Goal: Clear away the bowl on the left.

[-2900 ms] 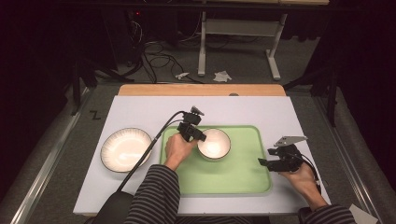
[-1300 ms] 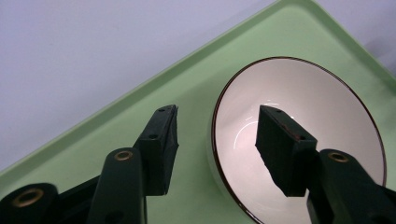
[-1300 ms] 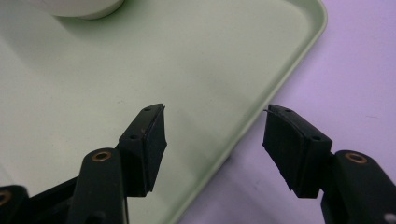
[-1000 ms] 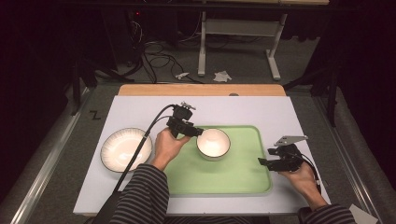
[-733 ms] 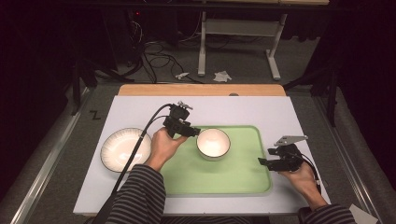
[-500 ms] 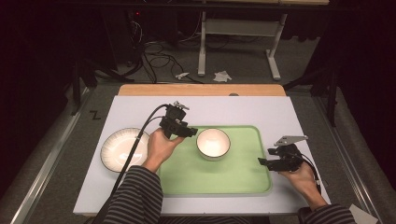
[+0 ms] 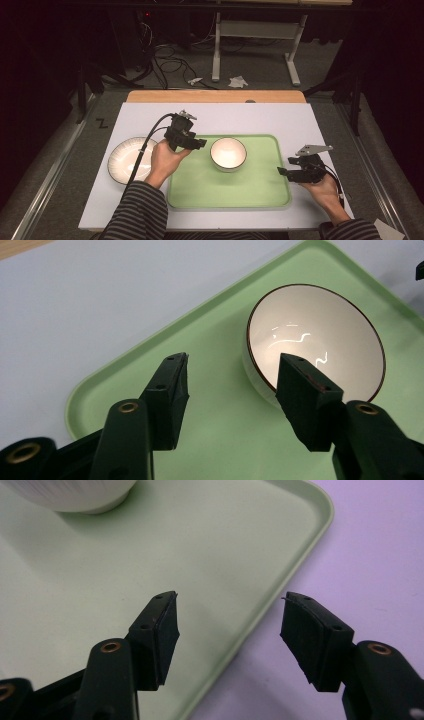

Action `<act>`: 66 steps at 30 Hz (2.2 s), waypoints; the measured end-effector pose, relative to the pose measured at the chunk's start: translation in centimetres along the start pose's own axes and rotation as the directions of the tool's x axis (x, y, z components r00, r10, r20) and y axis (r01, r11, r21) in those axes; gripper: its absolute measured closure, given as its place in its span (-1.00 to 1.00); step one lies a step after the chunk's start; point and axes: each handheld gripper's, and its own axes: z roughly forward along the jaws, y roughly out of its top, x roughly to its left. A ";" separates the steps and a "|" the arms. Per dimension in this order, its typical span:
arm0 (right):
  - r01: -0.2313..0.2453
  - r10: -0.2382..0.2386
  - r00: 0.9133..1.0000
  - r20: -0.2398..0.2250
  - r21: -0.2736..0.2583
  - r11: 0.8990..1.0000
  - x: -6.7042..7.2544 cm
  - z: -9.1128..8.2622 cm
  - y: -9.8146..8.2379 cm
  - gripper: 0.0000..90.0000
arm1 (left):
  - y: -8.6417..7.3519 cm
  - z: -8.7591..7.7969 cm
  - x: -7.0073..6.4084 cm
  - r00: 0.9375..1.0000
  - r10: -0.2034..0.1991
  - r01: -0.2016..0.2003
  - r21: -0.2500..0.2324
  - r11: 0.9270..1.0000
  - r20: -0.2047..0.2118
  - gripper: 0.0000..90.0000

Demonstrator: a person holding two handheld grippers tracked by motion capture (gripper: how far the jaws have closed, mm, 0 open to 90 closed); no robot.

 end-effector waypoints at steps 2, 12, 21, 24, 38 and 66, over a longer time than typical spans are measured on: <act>-0.007 0.007 1.000 0.001 -0.004 1.000 0.1 0.0 0.0 -0.08 | 0.0 -0.3 0.1 1.000 0.000 0.000 -0.007 1.000 -0.001 0.04; -0.005 0.005 1.000 -0.003 0.007 1.000 0.1 0.1 0.1 -0.08 | -0.2 -1.5 1.2 1.000 -0.020 0.019 -0.011 1.000 -0.013 0.04; -0.011 0.011 1.000 -0.009 0.016 1.000 0.2 0.2 0.1 -0.08 | -0.4 -2.4 1.8 0.999 -0.027 0.027 -0.015 1.000 -0.021 0.03; -0.013 0.013 1.000 -0.009 0.017 1.000 0.2 0.2 0.1 -0.08 | -0.5 -2.7 2.0 0.999 -0.028 0.028 -0.021 0.999 -0.026 0.03; -0.012 0.012 1.000 -0.010 0.017 1.000 0.2 0.2 0.1 -0.08 | -0.9 -4.1 2.7 0.999 -0.039 0.038 -0.034 0.999 -0.034 0.03; -0.008 0.009 1.000 -0.009 0.020 1.000 0.2 0.3 0.0 -0.08 | -3.4 -5.7 4.2 0.995 -0.097 0.097 -0.017 0.995 -0.036 0.01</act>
